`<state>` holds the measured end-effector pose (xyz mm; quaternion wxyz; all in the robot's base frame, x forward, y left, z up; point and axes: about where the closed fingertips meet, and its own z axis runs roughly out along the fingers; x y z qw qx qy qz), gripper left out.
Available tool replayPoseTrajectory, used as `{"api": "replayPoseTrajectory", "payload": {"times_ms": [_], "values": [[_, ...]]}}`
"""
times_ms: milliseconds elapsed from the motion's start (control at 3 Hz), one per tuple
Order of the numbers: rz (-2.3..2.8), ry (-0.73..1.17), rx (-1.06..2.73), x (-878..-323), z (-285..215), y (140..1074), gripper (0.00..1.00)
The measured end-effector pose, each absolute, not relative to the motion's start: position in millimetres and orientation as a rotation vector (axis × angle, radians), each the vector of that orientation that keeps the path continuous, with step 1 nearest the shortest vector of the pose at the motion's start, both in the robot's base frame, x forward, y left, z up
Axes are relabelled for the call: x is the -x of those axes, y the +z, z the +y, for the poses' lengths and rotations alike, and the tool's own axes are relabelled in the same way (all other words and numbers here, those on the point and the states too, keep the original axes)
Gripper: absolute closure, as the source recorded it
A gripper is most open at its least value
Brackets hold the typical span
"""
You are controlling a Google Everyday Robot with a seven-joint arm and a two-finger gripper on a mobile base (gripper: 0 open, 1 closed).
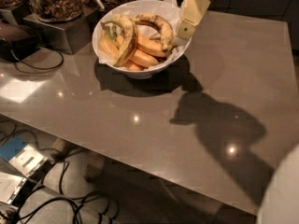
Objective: Pick banana from white bowl
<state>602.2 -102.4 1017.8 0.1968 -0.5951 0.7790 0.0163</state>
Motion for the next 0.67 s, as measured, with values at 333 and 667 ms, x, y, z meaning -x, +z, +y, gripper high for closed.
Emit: {"api": "replayPoseTrajectory", "payload": {"times_ms": [333, 667], "values": [[2.159, 0.136, 1.641, -633, -75, 1018, 0.00], [2.120, 0.125, 1.608, -645, -70, 1026, 0.00]]}}
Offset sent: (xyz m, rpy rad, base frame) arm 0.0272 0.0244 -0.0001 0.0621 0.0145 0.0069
